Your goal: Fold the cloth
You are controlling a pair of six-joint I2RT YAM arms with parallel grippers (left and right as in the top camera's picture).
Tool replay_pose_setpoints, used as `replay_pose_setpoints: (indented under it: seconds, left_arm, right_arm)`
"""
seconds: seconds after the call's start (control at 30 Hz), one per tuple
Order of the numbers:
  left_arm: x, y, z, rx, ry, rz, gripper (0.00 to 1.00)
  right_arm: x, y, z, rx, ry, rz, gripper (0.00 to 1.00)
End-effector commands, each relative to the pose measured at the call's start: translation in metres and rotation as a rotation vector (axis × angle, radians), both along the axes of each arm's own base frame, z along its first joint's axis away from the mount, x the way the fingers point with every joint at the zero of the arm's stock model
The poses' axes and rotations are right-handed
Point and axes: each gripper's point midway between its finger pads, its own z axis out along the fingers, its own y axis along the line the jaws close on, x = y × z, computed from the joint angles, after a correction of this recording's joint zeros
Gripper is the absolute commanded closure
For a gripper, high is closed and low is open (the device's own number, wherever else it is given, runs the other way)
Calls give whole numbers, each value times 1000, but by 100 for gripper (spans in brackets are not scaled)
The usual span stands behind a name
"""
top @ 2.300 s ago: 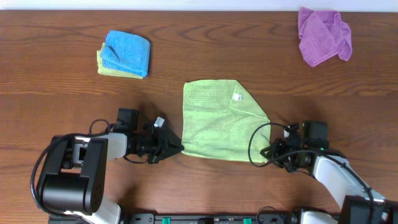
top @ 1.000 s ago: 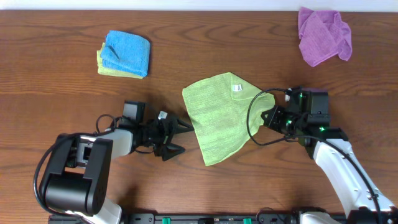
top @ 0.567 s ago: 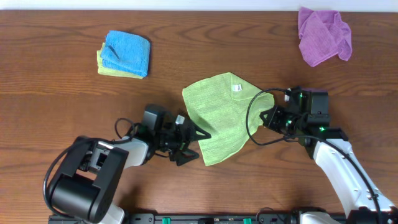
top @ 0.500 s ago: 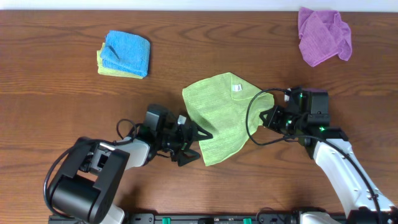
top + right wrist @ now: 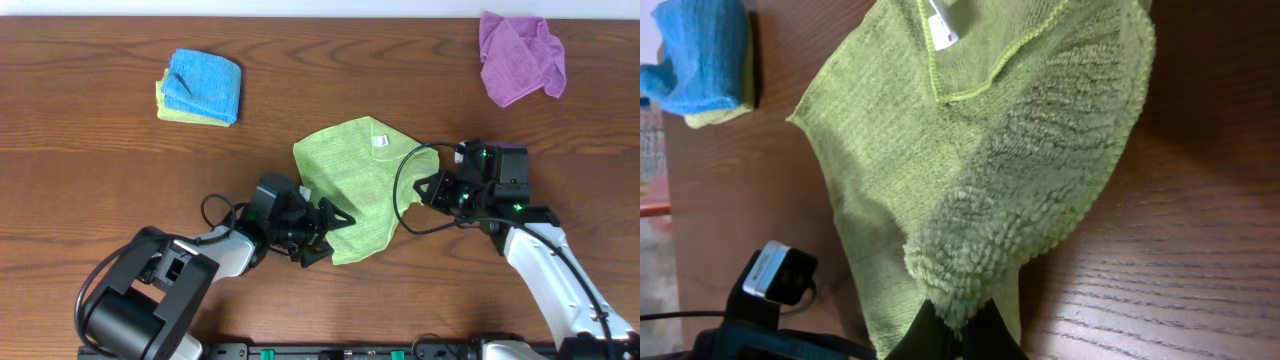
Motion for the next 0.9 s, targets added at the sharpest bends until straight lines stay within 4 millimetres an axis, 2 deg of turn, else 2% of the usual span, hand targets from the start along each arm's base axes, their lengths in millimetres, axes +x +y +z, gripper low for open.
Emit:
replay_pose_setpoints:
  seconds: [0.0, 0.13, 0.2, 0.23, 0.37, 0.43, 0.5, 0.67, 0.77, 0.87]
  left_arm:
    - [-3, 28, -59, 244, 33, 125, 14]
    - [-7, 27, -73, 260, 45, 115, 18]
    - [-7, 25, -77, 253, 47, 110, 37]
    - [-7, 23, -79, 238, 43, 103, 43]
    - [-1, 16, -81, 203, -15, 81, 46]
    - [0, 12, -81, 178, -56, 47, 63]
    - [0, 11, -82, 174, -81, 23, 94]
    - [-1, 8, -77, 135, -131, -35, 94]
    - [12, 8, -58, 32, -181, -51, 94]
    - [32, 24, -42, -39, -181, -7, 94]
  right_arm:
    - [1, 6, 9, 33, -13, 13, 99]
    - [1, 7, 9, 36, -13, 15, 99]
    - [0, 7, 9, 38, -13, 17, 99]
    - [0, 8, 9, 41, -12, 19, 99]
    - [-1, 9, 10, 48, -9, 24, 99]
    - [-1, 10, 10, 51, -9, 26, 99]
    - [-1, 10, 10, 54, -9, 28, 98]
    - [-1, 11, 10, 56, -9, 30, 99]
    - [-2, 10, 10, 41, -23, 51, 99]
    - [-1, 11, 10, 41, -26, 53, 99]
